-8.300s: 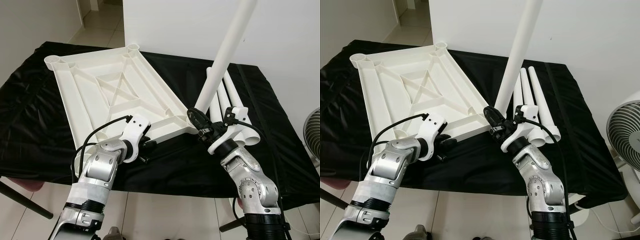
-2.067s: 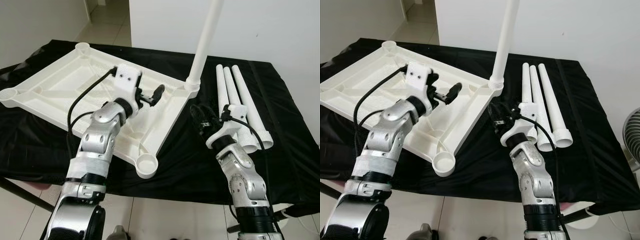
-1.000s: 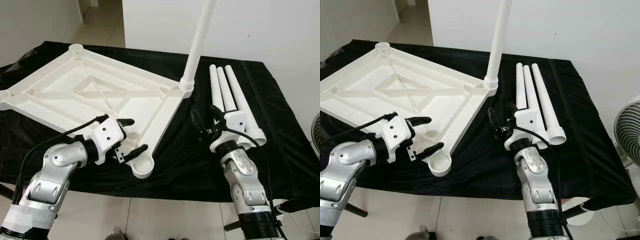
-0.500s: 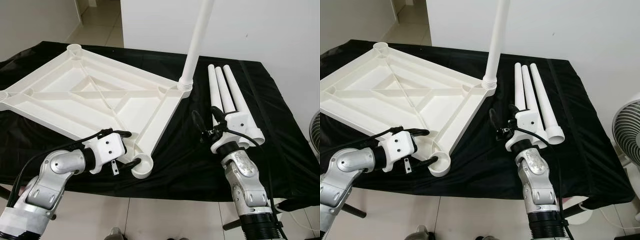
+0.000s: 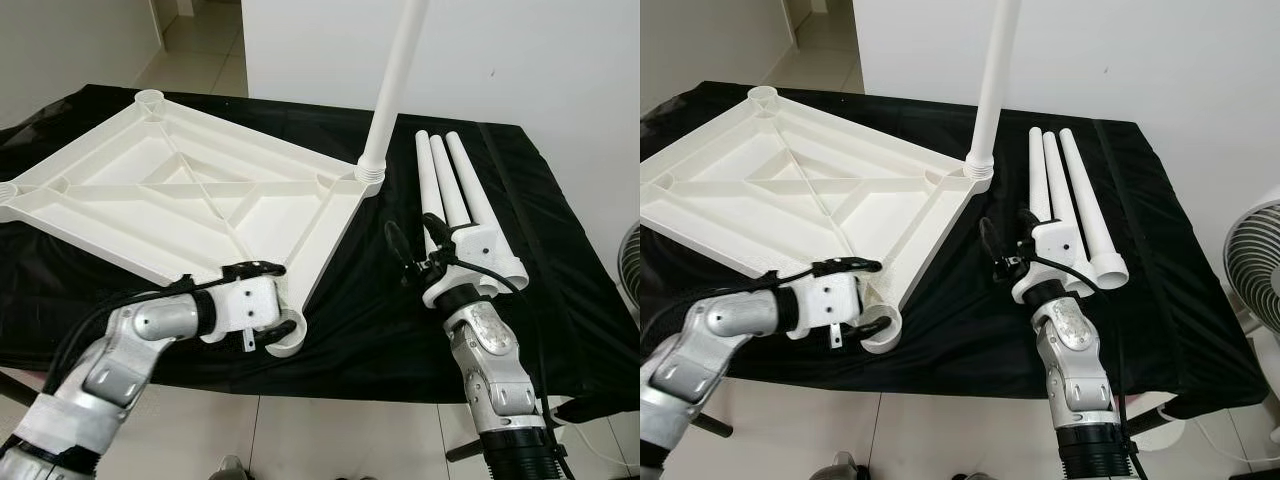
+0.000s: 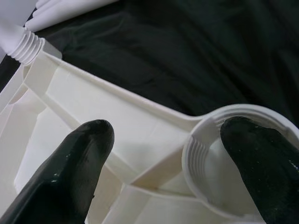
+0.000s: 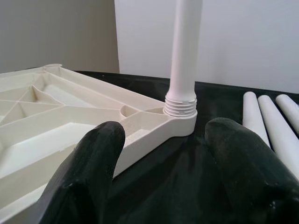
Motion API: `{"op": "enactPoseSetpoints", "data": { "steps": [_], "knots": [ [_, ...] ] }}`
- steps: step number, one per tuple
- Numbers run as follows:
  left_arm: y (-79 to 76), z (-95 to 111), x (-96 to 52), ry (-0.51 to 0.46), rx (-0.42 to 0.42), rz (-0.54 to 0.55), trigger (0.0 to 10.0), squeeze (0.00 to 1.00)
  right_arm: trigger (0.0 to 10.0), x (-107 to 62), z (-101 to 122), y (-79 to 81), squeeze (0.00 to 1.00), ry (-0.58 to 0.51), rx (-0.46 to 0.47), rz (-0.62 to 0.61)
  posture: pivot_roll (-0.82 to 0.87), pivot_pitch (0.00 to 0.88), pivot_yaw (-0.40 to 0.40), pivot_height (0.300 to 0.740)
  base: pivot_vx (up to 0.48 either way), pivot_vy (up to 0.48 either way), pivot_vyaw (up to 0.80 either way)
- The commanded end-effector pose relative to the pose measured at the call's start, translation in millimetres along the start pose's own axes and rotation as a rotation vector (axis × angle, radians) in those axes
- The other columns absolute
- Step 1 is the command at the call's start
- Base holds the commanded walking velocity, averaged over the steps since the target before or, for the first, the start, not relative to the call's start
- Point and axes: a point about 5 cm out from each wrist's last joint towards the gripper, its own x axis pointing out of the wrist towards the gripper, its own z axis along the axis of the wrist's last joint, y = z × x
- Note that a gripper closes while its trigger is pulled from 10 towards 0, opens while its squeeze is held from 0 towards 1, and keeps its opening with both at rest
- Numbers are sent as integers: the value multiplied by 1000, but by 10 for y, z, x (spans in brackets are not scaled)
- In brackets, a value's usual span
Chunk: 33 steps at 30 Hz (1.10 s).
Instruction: Building children table
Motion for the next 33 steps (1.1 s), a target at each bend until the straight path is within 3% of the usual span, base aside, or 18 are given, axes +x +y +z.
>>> {"op": "enactPoseSetpoints", "data": {
  "steps": [1,8,13,15,20,25,28,33],
  "knots": [
    [-29,-15,93,21,19,31,10000,0,10000,-22,0,-16,0,6,-4,-7,105,102,-45,740,0,0,0],
    [46,88,278,9,81,47,10000,0,10000,-18,6,-12,0,2,2,-13,104,101,-43,740,0,0,0],
    [152,180,441,-33,72,98,10000,0,10000,-19,7,-5,0,1,7,-17,101,103,-38,740,0,0,0],
    [152,180,441,-33,72,98,10000,0,10000,-19,7,-5,0,1,7,-17,101,103,-38,740,0,0,0],
    [207,314,670,-88,68,121,10000,0,10000,-38,0,0,0,1,10,-33,91,100,-28,740,0,0,0],
    [228,338,722,-95,61,128,10000,0,10000,-39,-2,2,0,2,10,-34,91,100,-28,740,0,0,0],
    [301,480,908,-132,66,155,10000,0,10000,-42,-1,6,0,-1,14,-39,89,95,-22,740,0,0,0],
    [346,513,973,-132,80,174,10000,0,10000,-34,-1,4,0,-1,15,-40,95,92,-26,740,0,0,0]
  ]
}}
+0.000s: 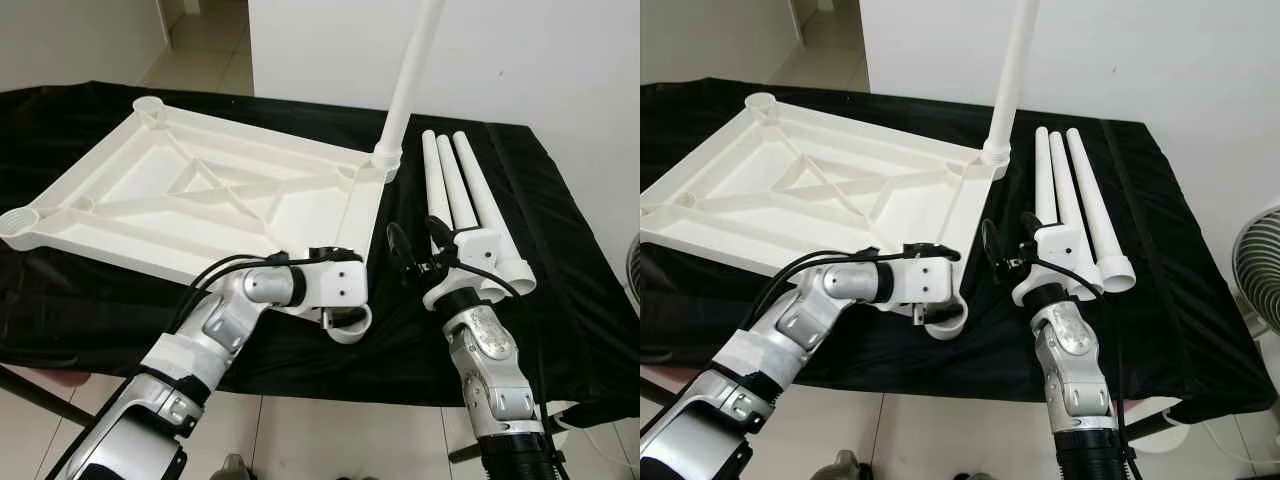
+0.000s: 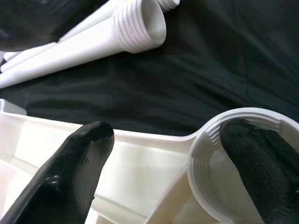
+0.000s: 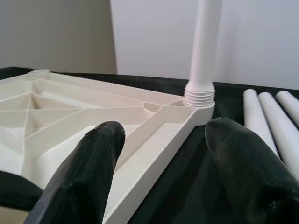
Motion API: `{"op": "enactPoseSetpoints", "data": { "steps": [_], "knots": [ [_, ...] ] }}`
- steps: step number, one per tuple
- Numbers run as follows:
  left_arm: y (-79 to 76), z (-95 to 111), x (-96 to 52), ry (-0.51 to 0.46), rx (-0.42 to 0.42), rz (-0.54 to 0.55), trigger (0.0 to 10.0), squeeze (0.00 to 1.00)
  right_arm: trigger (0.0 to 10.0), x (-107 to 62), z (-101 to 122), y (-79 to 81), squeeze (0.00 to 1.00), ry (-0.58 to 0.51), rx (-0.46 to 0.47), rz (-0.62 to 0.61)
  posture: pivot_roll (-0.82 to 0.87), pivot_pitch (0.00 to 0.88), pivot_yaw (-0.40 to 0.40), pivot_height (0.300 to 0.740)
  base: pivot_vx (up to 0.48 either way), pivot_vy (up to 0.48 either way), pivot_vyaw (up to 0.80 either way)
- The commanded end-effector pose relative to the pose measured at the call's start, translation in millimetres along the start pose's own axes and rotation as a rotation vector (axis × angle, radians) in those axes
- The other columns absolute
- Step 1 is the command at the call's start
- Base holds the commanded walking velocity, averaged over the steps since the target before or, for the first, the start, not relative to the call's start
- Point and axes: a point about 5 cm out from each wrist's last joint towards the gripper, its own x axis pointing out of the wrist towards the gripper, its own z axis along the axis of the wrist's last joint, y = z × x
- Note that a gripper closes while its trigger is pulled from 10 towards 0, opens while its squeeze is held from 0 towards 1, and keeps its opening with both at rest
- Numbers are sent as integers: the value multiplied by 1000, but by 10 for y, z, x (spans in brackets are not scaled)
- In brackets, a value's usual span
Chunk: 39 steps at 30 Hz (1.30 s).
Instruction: Building children table
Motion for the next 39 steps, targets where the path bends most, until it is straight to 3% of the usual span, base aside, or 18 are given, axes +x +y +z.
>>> {"op": "enactPoseSetpoints", "data": {
  "steps": [1,6,11,13,17,21,22,25,28,35,39],
  "knots": [
    [177,50,51,-5,37,297,10000,0,10000,-2,-11,0,0,8,-1,-3,95,91,-27,740,0,0,0],
    [268,89,7,-22,44,308,10000,0,10000,21,-10,11,0,7,0,6,99,87,-30,740,0,0,0],
    [330,62,-134,-34,43,308,10000,0,10000,29,-20,2,0,11,-3,7,107,87,-31,740,0,0,0],
    [366,32,-248,-48,24,320,10000,0,10000,37,-24,13,0,11,-3,10,111,86,-31,740,0,0,0],
    [373,-11,-341,-62,-48,312,10000,0,10000,37,-25,19,0,10,1,13,113,87,-31,740,0,0,0],
    [324,4,-427,-101,-87,289,10000,0,10000,36,-32,18,0,12,-1,13,115,85,-31,740,0,0,0],
    [213,-18,-554,-136,-150,243,10000,0,10000,35,-36,16,0,14,0,14,119,84,-36,740,0,0,0],
    [160,-37,-600,-144,-175,221,10000,0,10000,35,-38,15,0,15,-1,15,120,84,-38,740,0,0,0],
    [-4,-94,-704,-167,-257,154,10000,0,10000,41,-41,12,0,17,0,22,123,82,-42,740,0,0,0],
    [-215,-104,-807,-156,-305,64,10000,0,10000,56,-42,-8,0,19,-8,31,126,79,-48,740,0,0,0],
    [-273,-119,-788,-138,-305,48,10000,0,10000,57,-41,-11,0,20,-11,34,127,77,-50,740,0,0,0]
  ]
}}
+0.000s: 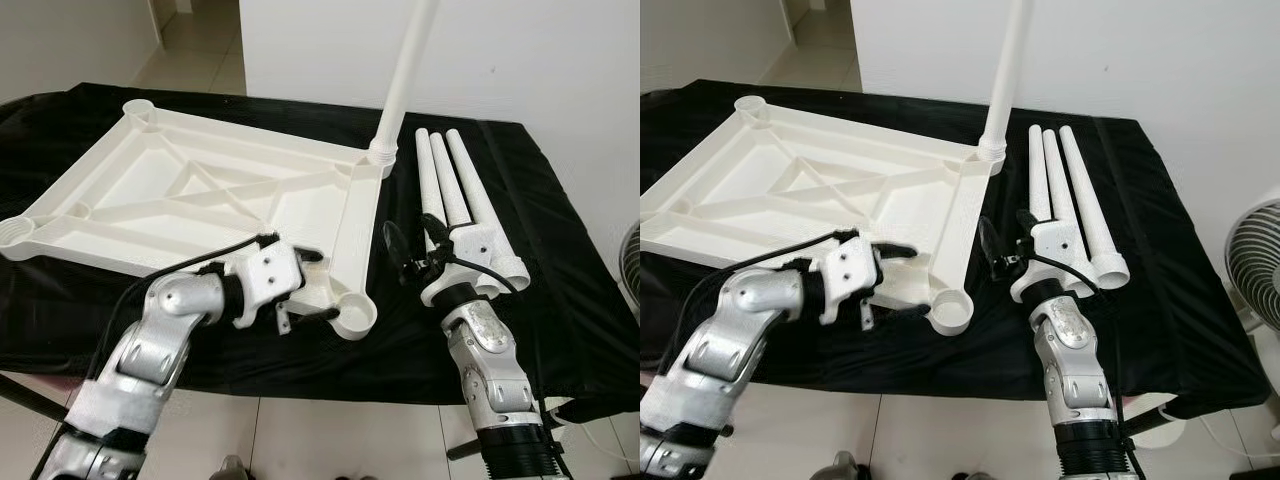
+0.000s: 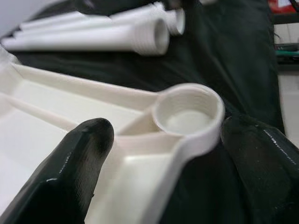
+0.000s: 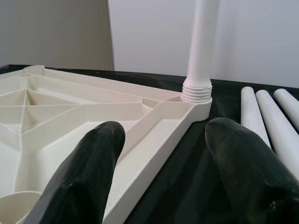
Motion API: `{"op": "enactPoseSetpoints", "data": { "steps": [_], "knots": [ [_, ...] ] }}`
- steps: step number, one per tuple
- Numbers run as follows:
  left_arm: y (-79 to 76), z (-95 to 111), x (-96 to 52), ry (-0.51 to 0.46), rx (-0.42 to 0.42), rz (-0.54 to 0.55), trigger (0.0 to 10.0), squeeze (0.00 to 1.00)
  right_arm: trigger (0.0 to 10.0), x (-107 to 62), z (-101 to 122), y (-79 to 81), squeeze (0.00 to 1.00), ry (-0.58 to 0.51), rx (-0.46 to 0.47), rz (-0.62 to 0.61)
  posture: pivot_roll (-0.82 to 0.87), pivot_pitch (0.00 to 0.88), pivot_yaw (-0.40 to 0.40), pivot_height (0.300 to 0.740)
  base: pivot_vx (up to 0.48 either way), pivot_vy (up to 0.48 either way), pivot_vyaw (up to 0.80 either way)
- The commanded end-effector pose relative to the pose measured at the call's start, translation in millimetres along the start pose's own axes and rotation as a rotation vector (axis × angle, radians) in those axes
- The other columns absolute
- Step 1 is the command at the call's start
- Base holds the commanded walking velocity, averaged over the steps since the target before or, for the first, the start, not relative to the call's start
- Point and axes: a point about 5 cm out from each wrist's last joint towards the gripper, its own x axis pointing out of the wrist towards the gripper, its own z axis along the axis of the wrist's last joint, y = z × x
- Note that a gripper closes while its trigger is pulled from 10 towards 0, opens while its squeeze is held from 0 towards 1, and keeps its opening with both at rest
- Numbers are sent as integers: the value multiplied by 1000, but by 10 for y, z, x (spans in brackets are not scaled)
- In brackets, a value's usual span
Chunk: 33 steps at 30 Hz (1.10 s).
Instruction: Building children table
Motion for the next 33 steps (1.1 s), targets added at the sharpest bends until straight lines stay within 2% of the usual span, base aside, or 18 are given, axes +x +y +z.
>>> {"op": "enactPoseSetpoints", "data": {
  "steps": [1,4,8,10,18,20,21,23,25,29,30,31,33],
  "knots": [
    [-38,13,32,3,9,-19,10000,0,10000,6,-10,-1,0,3,-3,9,126,77,-52,740,0,0,0],
    [-96,-59,85,50,27,-37,10000,0,10000,15,-1,-3,0,2,-4,10,120,75,-53,740,0,0,0],
    [-116,-70,110,60,21,-41,10000,0,10000,15,3,-6,0,1,-4,7,120,75,-53,740,0,0,0],
    [-112,-117,167,99,28,-26,10000,0,10000,14,4,-5,0,1,-3,7,110,71,-52,740,0,0,0],
    [-76,-192,240,155,34,13,10000,0,10000,10,8,-3,0,0,-2,8,100,64,-50,740,0,0,0],
    [-41,-235,264,183,13,40,10000,0,10000,8,9,-2,0,0,-2,9,99,62,-48,740,0,0,0],
    [30,-296,297,225,-39,89,10000,0,10000,4,12,0,0,0,-1,10,97,62,-48,740,0,0,0],
    [30,-296,297,225,-39,89,10000,0,10000,4,12,0,0,0,-1,10,97,62,-48,740,0,0,0],
    [76,-331,298,242,-87,117,10000,0,10000,0,11,4,0,1,-3,11,91,58,-44,740,0,0,0],
    [112,-353,283,256,-98,129,10000,0,10000,-5,8,6,0,2,-4,10,90,56,-43,740,0,0,0],
    [138,-359,269,258,-98,135,9255,0,10000,-8,7,6,0,2,-4,10,90,55,-41,740,0,0,0],
    [162,-361,247,259,-93,137,4235,0,10000,-12,3,6,0,4,-5,8,91,54,-41,740,0,0,0],
    [162,-361,247,259,-93,137,4235,0,10000,-12,3,6,0,4,-5,8,91,54,-41,740,0,0,0]
  ]
}}
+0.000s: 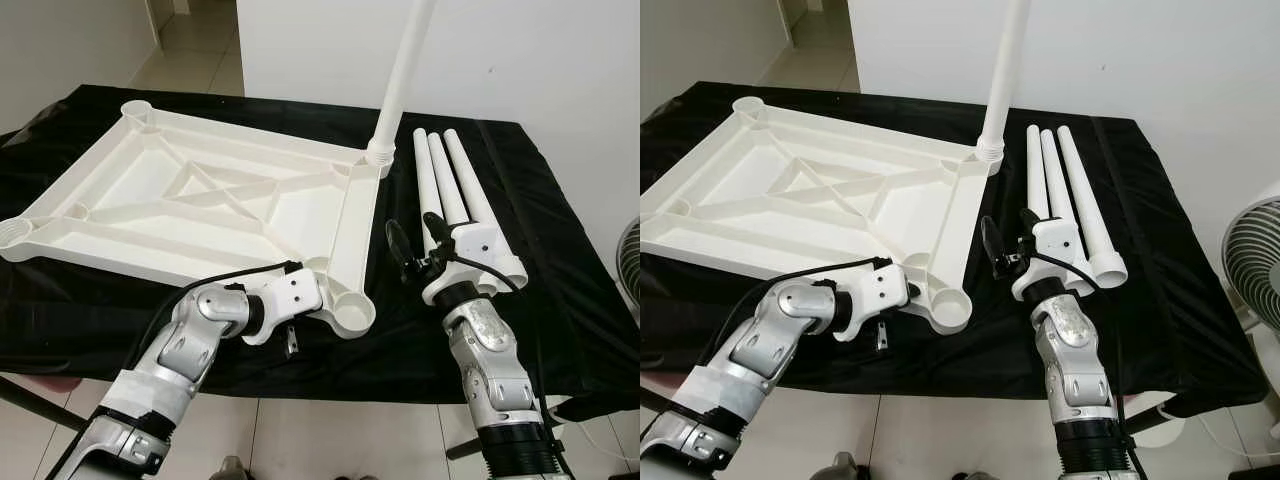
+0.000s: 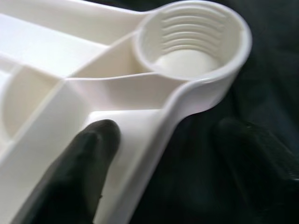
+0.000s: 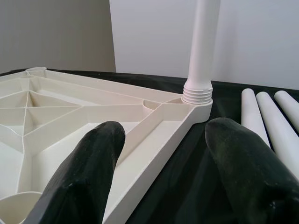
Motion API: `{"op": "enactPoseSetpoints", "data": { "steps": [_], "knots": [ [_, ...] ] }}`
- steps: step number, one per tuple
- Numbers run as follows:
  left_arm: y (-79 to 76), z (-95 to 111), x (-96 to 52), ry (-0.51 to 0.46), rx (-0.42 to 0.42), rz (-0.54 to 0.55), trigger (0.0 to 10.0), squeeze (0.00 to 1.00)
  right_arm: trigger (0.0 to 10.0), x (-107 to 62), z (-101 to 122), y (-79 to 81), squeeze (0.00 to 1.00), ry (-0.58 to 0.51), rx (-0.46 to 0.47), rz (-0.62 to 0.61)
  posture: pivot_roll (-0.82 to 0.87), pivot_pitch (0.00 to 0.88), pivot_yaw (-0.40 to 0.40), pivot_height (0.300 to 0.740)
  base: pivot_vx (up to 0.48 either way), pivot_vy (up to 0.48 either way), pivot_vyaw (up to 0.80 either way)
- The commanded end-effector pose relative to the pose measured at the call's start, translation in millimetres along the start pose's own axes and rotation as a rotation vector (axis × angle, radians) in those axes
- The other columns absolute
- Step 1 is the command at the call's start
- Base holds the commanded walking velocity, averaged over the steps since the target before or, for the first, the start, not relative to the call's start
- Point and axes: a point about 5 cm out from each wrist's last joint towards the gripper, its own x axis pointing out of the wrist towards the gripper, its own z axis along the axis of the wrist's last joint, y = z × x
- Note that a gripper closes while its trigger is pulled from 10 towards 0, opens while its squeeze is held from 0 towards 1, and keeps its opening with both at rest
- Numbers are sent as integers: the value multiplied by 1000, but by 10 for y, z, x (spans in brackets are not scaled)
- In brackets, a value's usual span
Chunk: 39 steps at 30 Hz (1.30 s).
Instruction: Building children table
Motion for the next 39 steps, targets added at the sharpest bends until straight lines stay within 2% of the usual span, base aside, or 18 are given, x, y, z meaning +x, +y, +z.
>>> {"op": "enactPoseSetpoints", "data": {
  "steps": [1,2,3,5,6,15,22,23,24,27,29,30,31,34,35,36,37,39],
  "knots": [
    [118,-38,-35,16,-3,203,3529,0,10000,-29,-5,-2,0,7,-6,0,91,55,-40,740,0,0,0],
    [118,-38,-35,16,-3,203,3529,0,10000,-29,-5,-2,0,7,-6,0,91,55,-40,740,0,0,0],
    [128,-36,-52,15,0,199,667,0,10000,-31,-8,-1,0,8,-6,0,91,54,-40,740,0,0,0],
    [134,-29,-72,11,2,193,510,0,10000,-33,-10,1,0,8,-6,0,91,55,-39,740,0,0,0],
    [147,-11,-102,3,2,184,0,0,10000,-34,-13,1,0,10,-7,0,93,58,-40,740,0,0,0],
    [154,-12,-123,3,-3,181,0,0,10000,-33,-20,7,0,12,-6,2,97,62,-40,740,0,0,0],
    [74,36,-60,-25,-7,160,0,0,10000,-30,-19,1,0,13,-7,0,95,66,-40,740,0,0,0],
    [50,58,-43,-35,0,153,4118,0,10000,-30,-18,-3,0,13,-8,-1,95,67,-41,740,0,0,0],
    [25,81,-23,-45,5,145,10000,0,10000,-30,-18,-6,0,13,-6,-2,96,68,-42,740,0,0,0],
    [2,102,-5,-55,9,137,10000,0,10000,-30,-18,-8,0,13,-4,-3,96,68,-42,740,0,0,0],
    [-108,210,26,-120,26,85,10000,0,10000,-18,-13,-7,0,12,-5,-5,96,72,-42,740,0,0,0],
    [-108,210,26,-120,26,85,10000,0,10000,-18,-13,-7,0,12,-5,-5,96,72,-42,740,0,0,0],
    [-181,299,41,-177,36,53,10000,0,10000,-9,-11,-12,0,10,-6,-11,99,73,-43,740,0,0,0],
    [-196,326,43,-197,25,46,10000,0,10000,-5,-12,-13,0,9,-6,-12,99,74,-43,740,0,0,0],
    [-219,387,25,-255,-3,33,10000,796,10000,3,-12,-13,0,9,-6,-14,101,75,-43,740,0,0,0],
    [-219,387,25,-255,-3,33,10000,796,10000,3,-12,-13,0,9,-6,-14,101,75,-43,740,0,0,0],
    [-217,418,6,-280,-19,33,10000,1000,10000,7,-12,-11,0,9,-4,-14,102,76,-43,740,0,0,0],
    [-198,451,-26,-304,-28,43,10000,1000,10000,11,-13,-8,0,8,-6,-14,105,77,-44,740,0,0,0]
  ]
}}
